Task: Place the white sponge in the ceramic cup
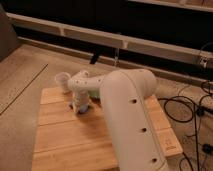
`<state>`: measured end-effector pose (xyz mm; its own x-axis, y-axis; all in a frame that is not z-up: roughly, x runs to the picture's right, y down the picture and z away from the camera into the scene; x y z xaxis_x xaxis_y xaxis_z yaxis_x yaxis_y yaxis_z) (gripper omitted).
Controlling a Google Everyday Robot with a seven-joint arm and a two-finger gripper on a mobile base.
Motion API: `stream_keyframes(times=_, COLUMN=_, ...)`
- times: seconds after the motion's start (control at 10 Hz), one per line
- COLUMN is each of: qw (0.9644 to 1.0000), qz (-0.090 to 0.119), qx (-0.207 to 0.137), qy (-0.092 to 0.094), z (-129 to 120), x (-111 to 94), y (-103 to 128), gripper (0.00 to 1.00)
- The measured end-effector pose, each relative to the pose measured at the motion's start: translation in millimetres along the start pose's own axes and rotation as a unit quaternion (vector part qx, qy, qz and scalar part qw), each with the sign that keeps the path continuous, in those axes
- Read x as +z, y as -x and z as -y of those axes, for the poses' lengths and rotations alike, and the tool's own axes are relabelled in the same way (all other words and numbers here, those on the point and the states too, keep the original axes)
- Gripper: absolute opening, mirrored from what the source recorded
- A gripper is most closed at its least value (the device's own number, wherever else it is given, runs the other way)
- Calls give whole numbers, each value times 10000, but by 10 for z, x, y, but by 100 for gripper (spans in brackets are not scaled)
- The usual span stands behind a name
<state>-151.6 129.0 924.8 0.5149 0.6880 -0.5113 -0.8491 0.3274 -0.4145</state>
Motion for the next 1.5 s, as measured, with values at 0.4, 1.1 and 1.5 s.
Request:
stream_keyframes(times=0.4, qw=9993, qz=152, qx=-272, qy=186, z=-152, x=-97, y=116, gripper=0)
stream_keyframes(times=1.1, qw=9888, qz=1137, qx=-881, qy=407, z=-573, x=-921, y=795, gripper=0)
stream_keyframes(times=1.5, qw=9729, qz=1446, qx=-1638, qy=762, z=-1132, x=-1183, y=1024, gripper=0)
